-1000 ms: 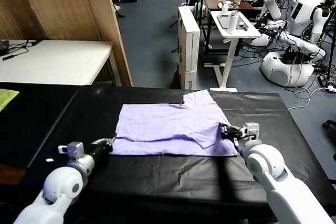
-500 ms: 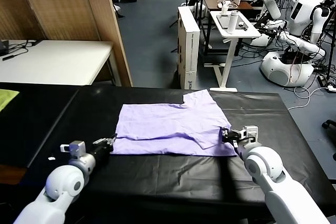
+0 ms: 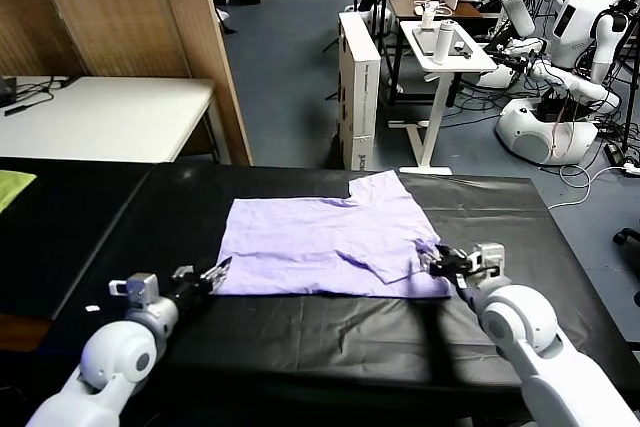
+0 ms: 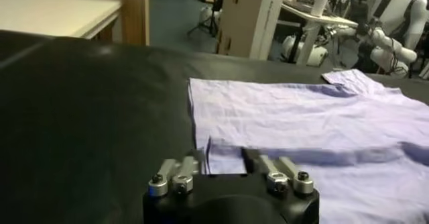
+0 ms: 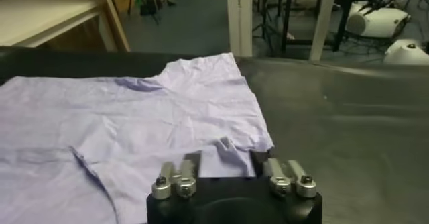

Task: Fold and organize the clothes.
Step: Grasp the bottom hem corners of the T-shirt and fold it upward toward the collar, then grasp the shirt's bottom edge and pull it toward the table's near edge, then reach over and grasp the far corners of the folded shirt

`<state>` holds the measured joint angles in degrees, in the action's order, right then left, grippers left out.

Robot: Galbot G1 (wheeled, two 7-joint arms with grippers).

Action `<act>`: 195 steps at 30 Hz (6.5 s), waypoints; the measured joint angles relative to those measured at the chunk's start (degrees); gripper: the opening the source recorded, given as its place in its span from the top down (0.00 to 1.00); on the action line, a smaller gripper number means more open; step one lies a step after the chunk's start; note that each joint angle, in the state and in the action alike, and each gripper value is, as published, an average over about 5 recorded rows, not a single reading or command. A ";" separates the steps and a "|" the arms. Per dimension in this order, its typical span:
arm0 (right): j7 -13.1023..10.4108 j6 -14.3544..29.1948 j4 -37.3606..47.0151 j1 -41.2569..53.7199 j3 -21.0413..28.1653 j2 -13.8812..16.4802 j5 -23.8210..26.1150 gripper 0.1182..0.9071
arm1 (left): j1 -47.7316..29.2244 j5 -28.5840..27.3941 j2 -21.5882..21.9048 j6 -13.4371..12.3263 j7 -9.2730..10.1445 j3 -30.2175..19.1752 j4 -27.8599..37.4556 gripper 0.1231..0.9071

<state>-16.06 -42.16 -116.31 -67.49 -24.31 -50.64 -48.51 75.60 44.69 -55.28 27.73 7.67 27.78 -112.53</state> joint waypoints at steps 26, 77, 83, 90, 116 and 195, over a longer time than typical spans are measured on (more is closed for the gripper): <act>2.98 -0.04 -3.36 -11.64 -4.59 0.24 2.77 0.29 | 7.67 -2.72 -4.32 0.50 -0.11 0.83 -3.35 0.01; 1.31 -0.03 -19.30 -36.31 -15.62 1.22 1.22 0.59 | 28.69 -2.36 3.06 1.76 1.91 8.92 -15.39 0.97; 1.12 -0.03 -21.35 -38.13 -15.79 0.98 1.24 0.16 | 30.04 -2.31 2.18 2.73 2.86 9.96 -16.90 0.68; 0.81 -0.04 -22.54 -36.67 -16.82 1.52 -1.76 0.00 | 31.61 -0.73 1.75 2.91 3.60 12.15 -18.69 0.15; -6.13 -0.03 12.21 20.16 15.05 -0.83 -10.38 0.00 | -11.91 11.80 9.15 8.47 3.77 -0.08 6.03 0.00; -2.17 -0.11 30.30 33.36 24.54 -8.25 -4.26 0.97 | -28.62 8.19 3.24 11.83 -2.49 -16.57 24.93 0.97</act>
<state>-18.22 -42.27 -86.01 -34.13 0.23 -58.89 -52.77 46.98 52.88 -52.04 39.57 5.18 11.21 -87.60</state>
